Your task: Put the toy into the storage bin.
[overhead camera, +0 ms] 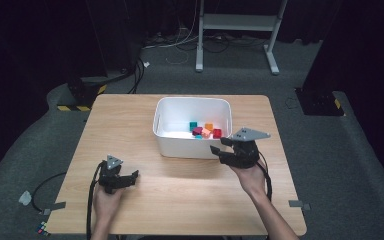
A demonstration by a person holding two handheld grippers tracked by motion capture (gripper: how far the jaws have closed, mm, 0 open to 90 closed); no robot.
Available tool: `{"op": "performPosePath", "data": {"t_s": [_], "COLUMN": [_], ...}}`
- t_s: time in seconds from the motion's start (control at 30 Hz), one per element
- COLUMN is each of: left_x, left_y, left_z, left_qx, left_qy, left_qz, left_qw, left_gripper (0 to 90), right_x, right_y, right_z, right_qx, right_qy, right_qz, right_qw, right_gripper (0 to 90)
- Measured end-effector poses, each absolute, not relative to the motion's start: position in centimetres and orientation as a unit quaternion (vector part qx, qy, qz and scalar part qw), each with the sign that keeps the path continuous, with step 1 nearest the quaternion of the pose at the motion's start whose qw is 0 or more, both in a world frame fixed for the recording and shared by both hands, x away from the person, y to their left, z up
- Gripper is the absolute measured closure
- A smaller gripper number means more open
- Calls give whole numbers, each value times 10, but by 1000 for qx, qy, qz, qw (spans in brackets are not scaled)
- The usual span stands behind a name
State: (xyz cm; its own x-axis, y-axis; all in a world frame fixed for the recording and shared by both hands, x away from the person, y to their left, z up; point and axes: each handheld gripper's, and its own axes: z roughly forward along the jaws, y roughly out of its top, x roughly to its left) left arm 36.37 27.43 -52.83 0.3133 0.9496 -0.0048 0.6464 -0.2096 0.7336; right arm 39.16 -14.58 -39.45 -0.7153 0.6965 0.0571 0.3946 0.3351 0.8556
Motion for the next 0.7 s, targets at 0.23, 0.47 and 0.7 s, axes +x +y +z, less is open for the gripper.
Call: {"op": "performPosePath", "data": {"t_s": [0.23,0.47,0.7], "left_x": [364,364,364], "left_y": [274,274,274], "left_z": [-528,-528,-528], "left_qx": [742,741,741], "left_qy": [538,539,538], "left_qz": [233,234,234], "left_qw": [325,326,325], "left_gripper": [163,163,164], "right_x": [375,369,366], "right_y": [-159,-166,-168], "right_z": [-426,-445,-460], "right_qx": [358,370,382], "right_qy": [794,790,790], "right_qz": [466,463,455], "right_qw": [155,156,155], "right_gripper": [486,486,486]}}
